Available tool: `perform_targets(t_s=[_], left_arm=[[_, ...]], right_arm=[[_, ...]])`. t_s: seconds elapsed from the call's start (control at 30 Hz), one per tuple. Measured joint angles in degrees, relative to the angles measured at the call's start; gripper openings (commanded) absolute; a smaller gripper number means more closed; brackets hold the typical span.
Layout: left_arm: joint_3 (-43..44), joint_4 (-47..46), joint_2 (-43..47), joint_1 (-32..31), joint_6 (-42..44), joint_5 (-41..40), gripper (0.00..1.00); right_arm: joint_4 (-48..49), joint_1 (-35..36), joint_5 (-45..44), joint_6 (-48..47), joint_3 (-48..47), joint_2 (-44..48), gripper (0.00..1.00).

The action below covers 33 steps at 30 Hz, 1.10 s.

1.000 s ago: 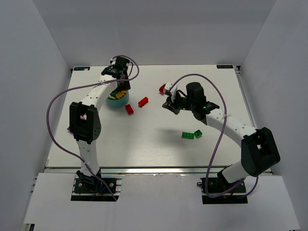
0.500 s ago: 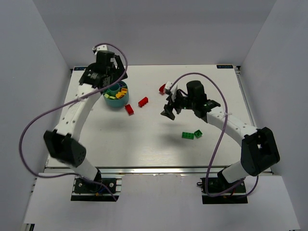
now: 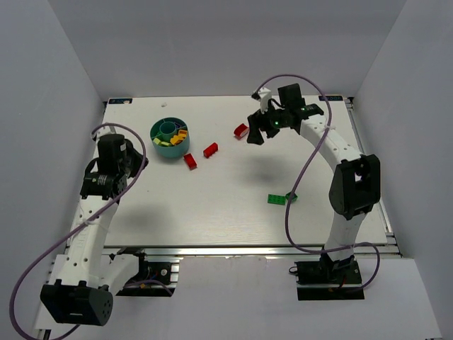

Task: Sort the legos into containers by color

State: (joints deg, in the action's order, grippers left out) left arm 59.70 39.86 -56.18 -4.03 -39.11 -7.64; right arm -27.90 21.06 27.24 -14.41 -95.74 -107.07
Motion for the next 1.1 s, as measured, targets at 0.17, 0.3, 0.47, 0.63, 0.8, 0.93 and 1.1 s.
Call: perform_targets(t_s=[0.17, 0.3, 0.47, 0.63, 0.8, 0.93, 1.1], left_arm=[[-5.18, 3.58, 2.54, 1.86, -1.70, 2.95, 0.79], [-6.91, 8.11, 2.60, 4.92, -2.29, 4.17, 0.82], [-7.80, 9.33, 1.38, 7.37, -3.23, 6.10, 0.82], [-9.64, 7.78, -0.90, 10.03, -4.35, 8.63, 0.71], [-10.03, 6.21, -3.76, 15.52, -2.45, 8.98, 0.30], [-8.85, 4.96, -10.36, 17.18, 0.39, 7.04, 0.29], [-6.95, 3.21, -15.69, 17.59, 2.49, 6.67, 0.52]], right_arm=[[-11.96, -0.48, 3.26, -10.27, 0.02, -0.79, 0.89], [-14.93, -1.14, 8.13, -18.67, 3.45, 0.04, 0.89], [-8.00, -1.25, 10.67, -25.81, 18.64, 7.89, 0.90], [2.86, -1.18, 10.69, -28.85, 32.94, 20.20, 0.78], [0.33, -1.18, 16.46, -32.81, 25.92, 15.54, 0.14], [-1.55, -1.16, 18.47, -32.48, 25.07, 13.22, 0.22], [-2.56, -1.05, 18.12, -31.91, 25.29, 13.18, 0.49]])
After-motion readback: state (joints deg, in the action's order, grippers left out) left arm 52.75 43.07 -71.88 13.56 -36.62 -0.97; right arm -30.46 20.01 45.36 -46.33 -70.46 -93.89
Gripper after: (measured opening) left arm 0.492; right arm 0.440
